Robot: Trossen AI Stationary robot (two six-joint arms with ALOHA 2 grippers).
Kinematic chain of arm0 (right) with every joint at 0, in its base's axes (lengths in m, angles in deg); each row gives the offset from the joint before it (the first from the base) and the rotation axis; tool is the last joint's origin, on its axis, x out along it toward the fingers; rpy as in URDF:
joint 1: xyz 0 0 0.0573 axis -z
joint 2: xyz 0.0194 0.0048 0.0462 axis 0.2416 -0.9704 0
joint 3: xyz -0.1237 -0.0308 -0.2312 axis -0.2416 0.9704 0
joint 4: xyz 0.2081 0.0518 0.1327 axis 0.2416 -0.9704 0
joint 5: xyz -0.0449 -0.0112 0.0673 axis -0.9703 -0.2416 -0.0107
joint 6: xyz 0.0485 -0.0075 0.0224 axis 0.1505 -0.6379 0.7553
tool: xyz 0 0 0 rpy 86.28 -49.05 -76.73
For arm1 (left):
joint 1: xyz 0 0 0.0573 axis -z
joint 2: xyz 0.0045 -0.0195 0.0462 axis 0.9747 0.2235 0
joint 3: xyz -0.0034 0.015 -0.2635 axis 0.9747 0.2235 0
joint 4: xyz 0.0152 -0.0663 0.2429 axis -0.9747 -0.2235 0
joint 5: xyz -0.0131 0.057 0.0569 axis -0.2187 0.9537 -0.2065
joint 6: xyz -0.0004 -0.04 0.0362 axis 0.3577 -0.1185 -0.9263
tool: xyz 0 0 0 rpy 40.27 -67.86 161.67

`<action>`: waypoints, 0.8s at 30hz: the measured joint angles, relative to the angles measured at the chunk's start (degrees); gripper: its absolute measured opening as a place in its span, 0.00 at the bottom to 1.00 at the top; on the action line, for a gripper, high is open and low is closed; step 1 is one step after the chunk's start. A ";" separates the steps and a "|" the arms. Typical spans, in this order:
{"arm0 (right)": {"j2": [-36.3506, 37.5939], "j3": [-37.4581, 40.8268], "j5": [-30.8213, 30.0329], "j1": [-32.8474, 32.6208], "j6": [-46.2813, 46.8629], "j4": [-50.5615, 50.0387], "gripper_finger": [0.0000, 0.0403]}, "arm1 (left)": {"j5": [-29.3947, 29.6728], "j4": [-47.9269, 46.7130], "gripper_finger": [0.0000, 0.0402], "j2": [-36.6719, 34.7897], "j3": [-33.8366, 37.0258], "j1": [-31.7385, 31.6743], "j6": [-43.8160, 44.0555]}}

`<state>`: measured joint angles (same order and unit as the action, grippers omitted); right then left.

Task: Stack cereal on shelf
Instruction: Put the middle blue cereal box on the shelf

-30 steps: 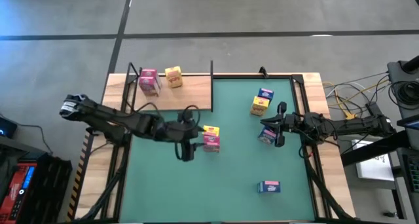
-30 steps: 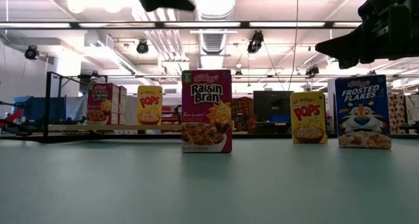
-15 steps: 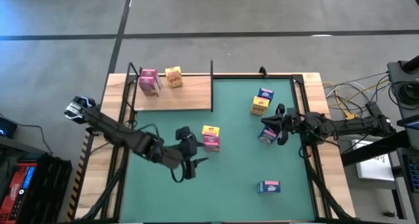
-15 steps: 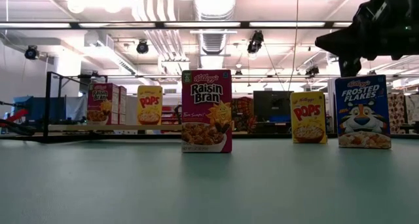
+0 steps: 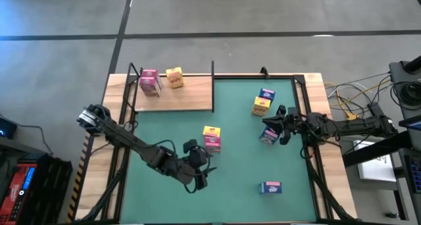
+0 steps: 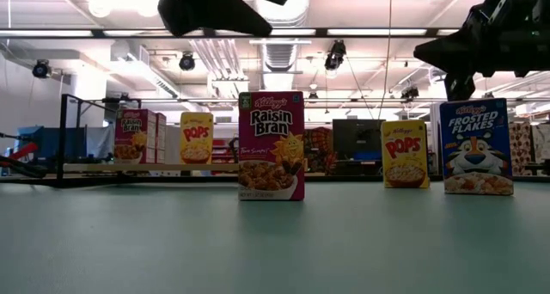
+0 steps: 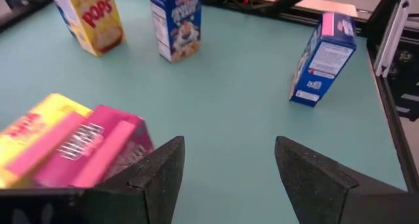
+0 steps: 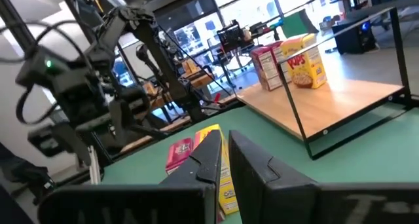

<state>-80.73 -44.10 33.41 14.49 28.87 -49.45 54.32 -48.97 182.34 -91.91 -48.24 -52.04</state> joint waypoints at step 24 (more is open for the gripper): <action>-7.77 -24.85 6.58 0.00 -1.14 -33.81 0.06 | 1.43 2.77 0.55 1.48 -0.74 0.85 1.57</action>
<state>-88.50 -68.95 39.99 14.49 27.73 -83.27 55.75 -46.20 183.82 -92.66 -47.39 -50.47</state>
